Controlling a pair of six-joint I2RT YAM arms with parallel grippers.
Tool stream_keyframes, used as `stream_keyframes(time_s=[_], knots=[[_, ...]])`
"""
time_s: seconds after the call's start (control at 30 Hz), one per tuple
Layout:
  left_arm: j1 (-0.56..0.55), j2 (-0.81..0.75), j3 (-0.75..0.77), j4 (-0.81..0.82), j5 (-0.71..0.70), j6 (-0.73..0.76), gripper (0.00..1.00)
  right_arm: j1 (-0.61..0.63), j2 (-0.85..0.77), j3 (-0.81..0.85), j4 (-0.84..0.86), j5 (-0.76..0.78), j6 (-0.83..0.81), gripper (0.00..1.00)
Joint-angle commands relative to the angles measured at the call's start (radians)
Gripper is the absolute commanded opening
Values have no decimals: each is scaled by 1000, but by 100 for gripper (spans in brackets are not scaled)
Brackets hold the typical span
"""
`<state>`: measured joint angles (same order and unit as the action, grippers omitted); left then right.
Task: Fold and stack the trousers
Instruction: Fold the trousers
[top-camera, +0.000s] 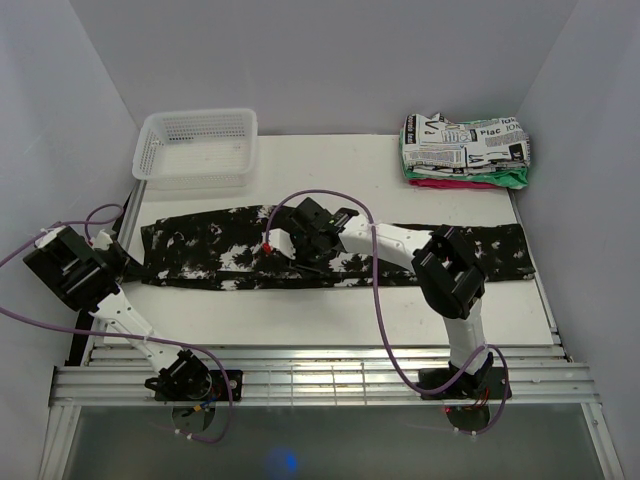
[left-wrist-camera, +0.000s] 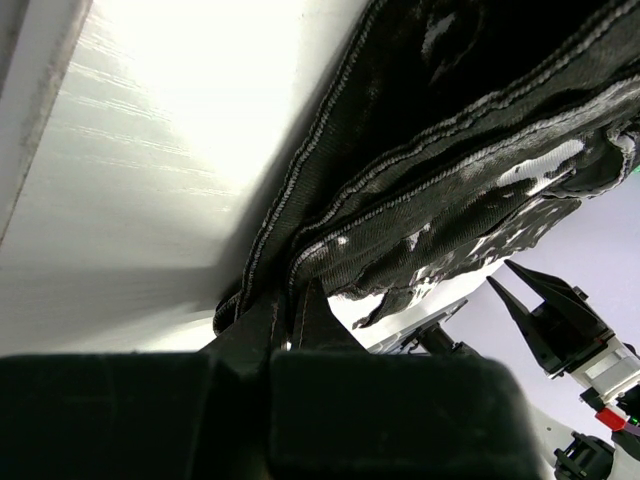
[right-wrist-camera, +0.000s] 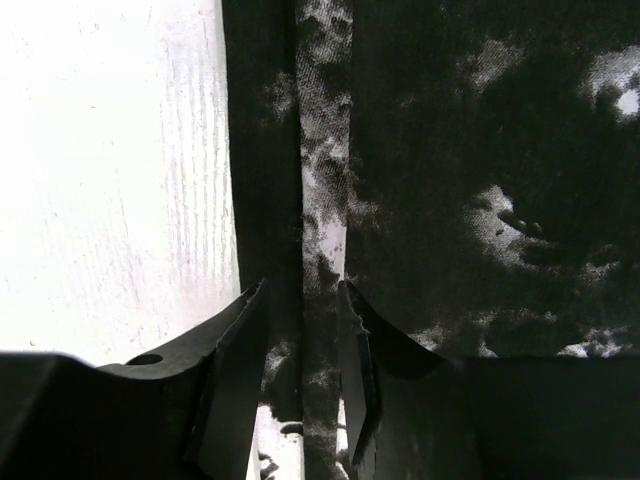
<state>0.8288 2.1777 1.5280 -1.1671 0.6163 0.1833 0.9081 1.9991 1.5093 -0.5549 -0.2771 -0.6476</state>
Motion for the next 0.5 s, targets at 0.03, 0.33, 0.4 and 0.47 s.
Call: stream_keyframes(time_s=[0.03,0.33,0.4,0.47], knots=[[-13,25,-9,175,-107,48,0,-2,-19,16,4,-11,-14,37],[-13,30,-14,173,-102,45,0,0,26,-37,101,105,-46,36],[-13,28,-12,173,-104,48,0,5,33,-43,102,95,-46,36],[-11,30,-12,173,-102,48,0,15,38,-53,99,92,-47,38]])
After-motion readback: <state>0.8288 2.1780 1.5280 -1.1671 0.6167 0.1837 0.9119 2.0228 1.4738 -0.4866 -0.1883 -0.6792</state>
